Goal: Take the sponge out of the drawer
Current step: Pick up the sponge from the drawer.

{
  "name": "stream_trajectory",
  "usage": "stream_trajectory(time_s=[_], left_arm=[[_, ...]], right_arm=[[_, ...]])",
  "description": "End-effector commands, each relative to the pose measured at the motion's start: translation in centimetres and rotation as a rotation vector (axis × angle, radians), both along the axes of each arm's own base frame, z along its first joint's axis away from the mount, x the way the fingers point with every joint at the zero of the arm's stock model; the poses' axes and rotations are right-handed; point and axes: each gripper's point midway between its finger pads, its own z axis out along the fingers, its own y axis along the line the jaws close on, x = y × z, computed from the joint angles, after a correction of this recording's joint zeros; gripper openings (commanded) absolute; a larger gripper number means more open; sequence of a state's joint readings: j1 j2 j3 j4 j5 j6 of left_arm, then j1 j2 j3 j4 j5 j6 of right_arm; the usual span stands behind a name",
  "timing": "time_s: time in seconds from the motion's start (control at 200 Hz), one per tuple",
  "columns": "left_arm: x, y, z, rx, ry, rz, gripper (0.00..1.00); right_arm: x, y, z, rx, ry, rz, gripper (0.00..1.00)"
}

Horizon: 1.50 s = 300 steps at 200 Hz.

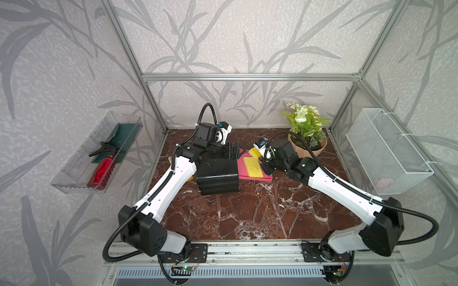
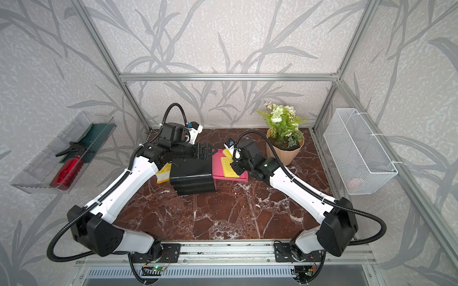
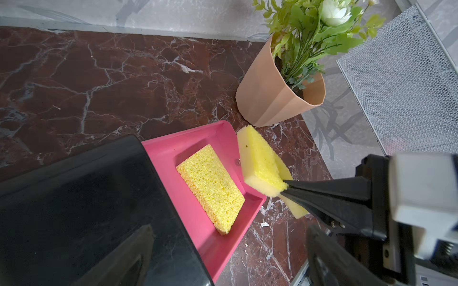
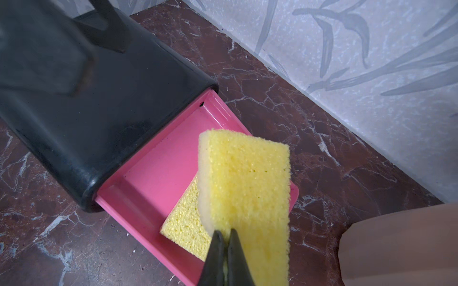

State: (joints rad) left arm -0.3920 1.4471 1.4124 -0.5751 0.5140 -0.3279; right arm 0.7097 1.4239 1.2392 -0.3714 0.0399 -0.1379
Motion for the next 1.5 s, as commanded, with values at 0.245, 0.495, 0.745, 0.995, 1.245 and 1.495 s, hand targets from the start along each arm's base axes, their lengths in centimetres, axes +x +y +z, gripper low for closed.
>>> stream_trajectory(time_s=[0.245, 0.495, 0.745, 0.995, 1.245, 1.495], left_arm=[[-1.6, -1.4, -0.5, -0.009, 0.141, -0.110, 0.92], [-2.6, -1.8, -1.1, -0.016, 0.226, -0.151, 0.91], [-2.8, -2.6, -0.6, -0.071, 0.260, -0.170, 0.89], [-3.3, -2.4, 0.1, -0.080, 0.248, -0.168, 0.88], [-3.8, -1.9, -0.1, -0.068, 0.252, -0.151, 0.87], [-4.0, -2.5, -0.7, -0.096, 0.303, -0.169, 0.85]], right_arm=[[-1.9, 0.0, 2.5, -0.006, -0.064, 0.105, 0.04], [-3.0, 0.4, 2.6, -0.043, -0.087, 0.156, 0.05], [-4.5, 0.7, 3.4, -0.061, -0.118, 0.189, 0.05], [-5.7, 0.9, 2.8, -0.094, -0.133, 0.237, 0.06], [-5.8, 1.0, 2.0, -0.119, -0.135, 0.260, 0.06], [-6.1, 1.7, 2.1, -0.129, -0.183, 0.304, 0.06]])
